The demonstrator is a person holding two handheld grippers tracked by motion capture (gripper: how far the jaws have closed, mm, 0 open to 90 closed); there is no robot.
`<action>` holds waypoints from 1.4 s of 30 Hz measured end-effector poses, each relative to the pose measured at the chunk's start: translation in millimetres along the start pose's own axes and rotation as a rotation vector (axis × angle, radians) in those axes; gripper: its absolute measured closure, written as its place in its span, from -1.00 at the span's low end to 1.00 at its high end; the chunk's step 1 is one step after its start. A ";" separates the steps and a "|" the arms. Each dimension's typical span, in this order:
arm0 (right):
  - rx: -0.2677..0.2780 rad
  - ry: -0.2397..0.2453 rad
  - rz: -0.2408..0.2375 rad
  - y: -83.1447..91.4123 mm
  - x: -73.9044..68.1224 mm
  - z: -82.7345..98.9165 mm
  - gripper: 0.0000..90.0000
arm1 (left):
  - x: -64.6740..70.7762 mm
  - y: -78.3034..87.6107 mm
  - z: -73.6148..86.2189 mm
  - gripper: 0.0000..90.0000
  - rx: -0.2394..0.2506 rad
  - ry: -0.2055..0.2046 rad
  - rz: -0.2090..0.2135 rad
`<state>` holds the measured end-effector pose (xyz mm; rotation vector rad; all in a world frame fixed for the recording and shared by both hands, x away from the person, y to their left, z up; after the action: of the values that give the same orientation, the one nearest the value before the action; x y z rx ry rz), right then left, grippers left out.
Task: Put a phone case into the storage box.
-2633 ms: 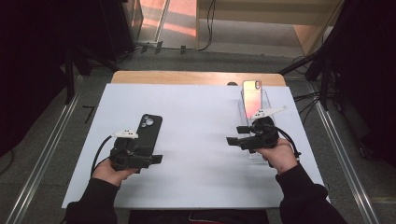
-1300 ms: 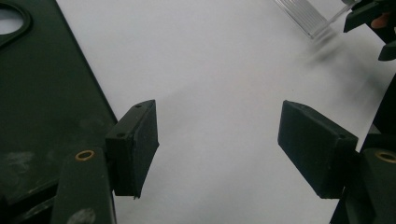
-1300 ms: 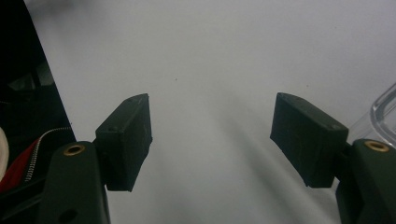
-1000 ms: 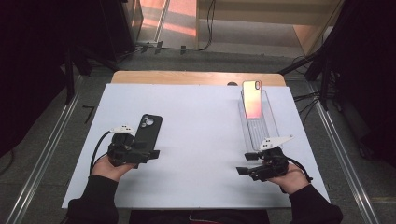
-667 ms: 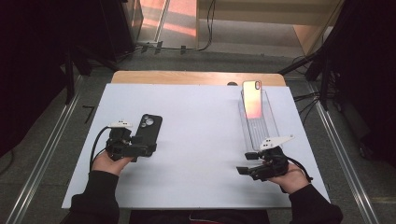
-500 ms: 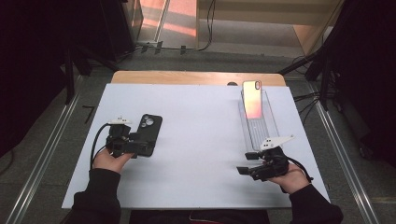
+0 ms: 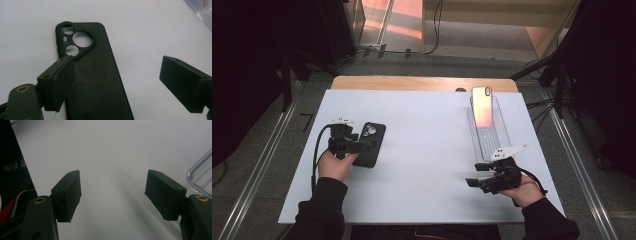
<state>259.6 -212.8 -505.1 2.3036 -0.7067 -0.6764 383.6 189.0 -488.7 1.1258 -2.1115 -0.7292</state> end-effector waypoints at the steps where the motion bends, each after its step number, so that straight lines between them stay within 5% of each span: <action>1: 0.001 0.000 0.000 0.1 0.3 0.0 -0.40 | 0.1 -1.6 -1.0 -0.71 0.001 0.003 -0.003; 12: -0.001 0.000 0.000 -0.2 -0.6 -0.4 -0.40 | 2.4 -21.9 -7.6 -0.80 -0.019 -0.026 -0.070; 42: -0.007 0.006 0.001 -1.3 -0.7 -0.1 -0.41 | -7.8 -37.5 4.7 -0.79 -0.109 -0.077 -0.160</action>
<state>259.6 -211.5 -505.7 2.2977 -0.7019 -0.6702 402.7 178.4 -520.6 1.2344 -2.0339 -0.9649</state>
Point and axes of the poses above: each handheld gripper's, and its own axes: y roughly backward along the jaws, z roughly out of its underside, x roughly to its right, the point moved 5 cm from there along -y, roughly forward along the jaws, and after that the axes turned 1 degree about y, right-handed, at the moved point
